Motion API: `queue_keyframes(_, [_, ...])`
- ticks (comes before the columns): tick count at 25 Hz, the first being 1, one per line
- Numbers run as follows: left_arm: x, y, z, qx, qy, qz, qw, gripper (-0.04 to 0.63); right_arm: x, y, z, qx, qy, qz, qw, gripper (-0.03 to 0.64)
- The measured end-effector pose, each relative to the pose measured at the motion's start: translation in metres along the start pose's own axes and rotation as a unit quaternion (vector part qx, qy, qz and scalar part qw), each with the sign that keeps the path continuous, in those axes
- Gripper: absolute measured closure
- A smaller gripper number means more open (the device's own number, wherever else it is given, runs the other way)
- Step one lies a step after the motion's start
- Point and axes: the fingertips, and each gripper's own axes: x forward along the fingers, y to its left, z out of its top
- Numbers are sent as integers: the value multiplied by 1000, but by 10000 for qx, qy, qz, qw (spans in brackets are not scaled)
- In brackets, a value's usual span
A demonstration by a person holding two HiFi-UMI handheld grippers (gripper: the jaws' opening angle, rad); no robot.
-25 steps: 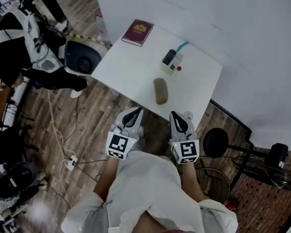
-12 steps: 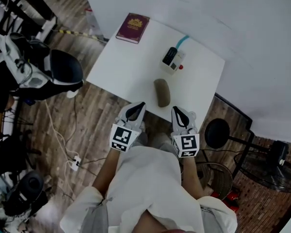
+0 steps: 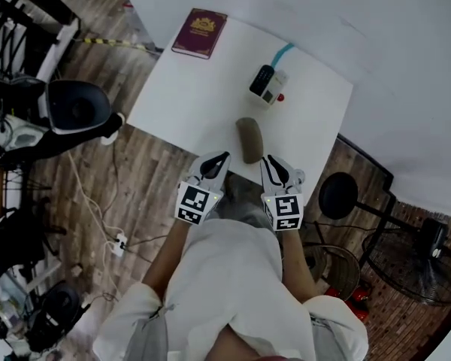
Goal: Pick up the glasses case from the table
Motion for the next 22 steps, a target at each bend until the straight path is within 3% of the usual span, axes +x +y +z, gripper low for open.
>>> queue_keyframes(8, [22, 11, -15, -153, 320, 221, 9991, 577, 34, -16, -24, 128, 481, 190, 9986, 555])
queue_keyframes(22, [60, 32, -40, -459, 755, 373, 9954, 577, 97, -24, -69, 446, 1447, 533, 9870, 359])
